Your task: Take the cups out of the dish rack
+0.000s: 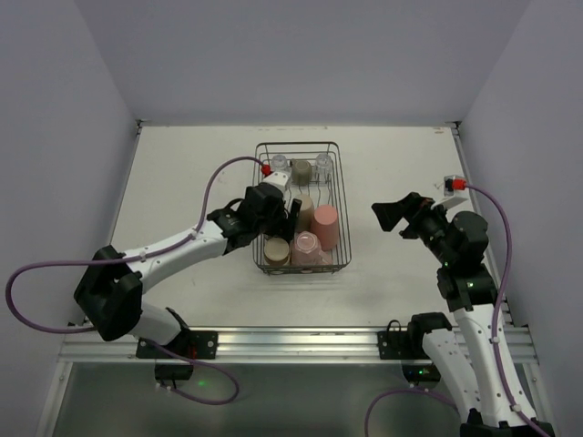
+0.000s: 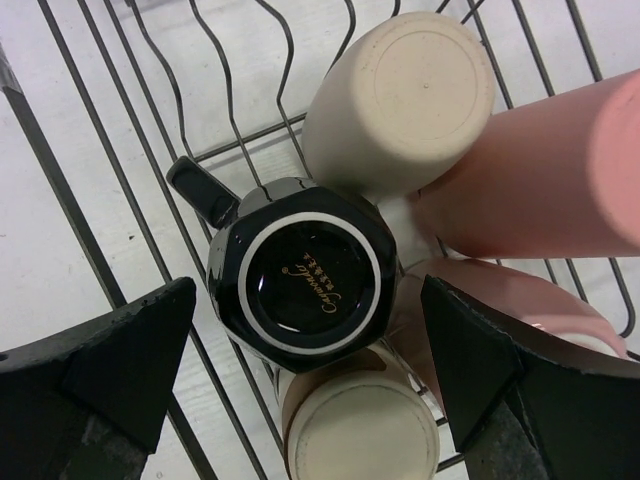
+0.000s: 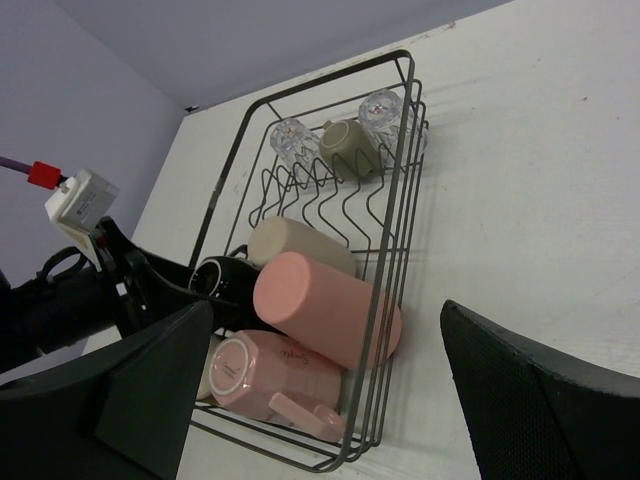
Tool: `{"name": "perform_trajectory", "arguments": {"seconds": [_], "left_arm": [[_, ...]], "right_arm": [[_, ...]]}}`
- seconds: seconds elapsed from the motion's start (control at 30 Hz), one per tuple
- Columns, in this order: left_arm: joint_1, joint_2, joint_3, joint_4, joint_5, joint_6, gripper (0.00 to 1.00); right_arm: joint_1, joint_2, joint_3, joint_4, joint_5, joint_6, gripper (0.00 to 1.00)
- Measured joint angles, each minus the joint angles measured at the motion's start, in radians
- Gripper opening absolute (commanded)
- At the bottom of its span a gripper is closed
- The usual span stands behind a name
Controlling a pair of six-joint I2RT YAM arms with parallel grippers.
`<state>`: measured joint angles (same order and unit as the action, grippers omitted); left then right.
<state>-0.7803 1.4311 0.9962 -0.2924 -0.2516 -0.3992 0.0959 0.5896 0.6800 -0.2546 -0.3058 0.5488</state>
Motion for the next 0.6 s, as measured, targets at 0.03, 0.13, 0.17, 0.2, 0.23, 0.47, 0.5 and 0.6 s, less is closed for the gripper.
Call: {"name": "perform_trajectory", "arguments": {"seconds": [0.03,0.13,0.17,0.2,0.23,0.47,0.5,0.6], "left_arm": [[0.000,0.012,0.000,0.002,-0.003,0.001,0.97],[-0.001,0.035,0.000,0.009,-0.008,0.003,0.95],[-0.001,0.040,0.000,0.012,-0.009,0.003,0.94],[-0.001,0.045,0.000,0.016,-0.011,0.003,0.93],[-0.002,0.049,0.000,0.020,-0.012,0.003,0.92],[-0.008,0.100,0.000,0.046,-0.041,0.015,0.78],[-0.009,0.105,0.000,0.054,-0.045,0.016,0.73],[-0.015,0.106,0.000,0.064,-0.060,0.019,0.48]], "right_arm": [[0.000,-0.001,0.000,0.000,0.000,0.000,0.98],[0.000,-0.001,0.000,0.000,0.000,0.000,0.98],[0.000,-0.001,0.000,0.000,0.000,0.000,0.97],[0.000,-0.001,0.000,0.000,0.000,0.000,0.97],[0.000,-0.001,0.000,0.000,-0.001,0.000,0.97],[0.000,-0.001,0.000,0.000,-0.001,0.000,0.97],[0.000,-0.001,0.000,0.000,-0.001,0.000,0.97],[0.000,-0.001,0.000,0.000,-0.001,0.000,0.97]]}}
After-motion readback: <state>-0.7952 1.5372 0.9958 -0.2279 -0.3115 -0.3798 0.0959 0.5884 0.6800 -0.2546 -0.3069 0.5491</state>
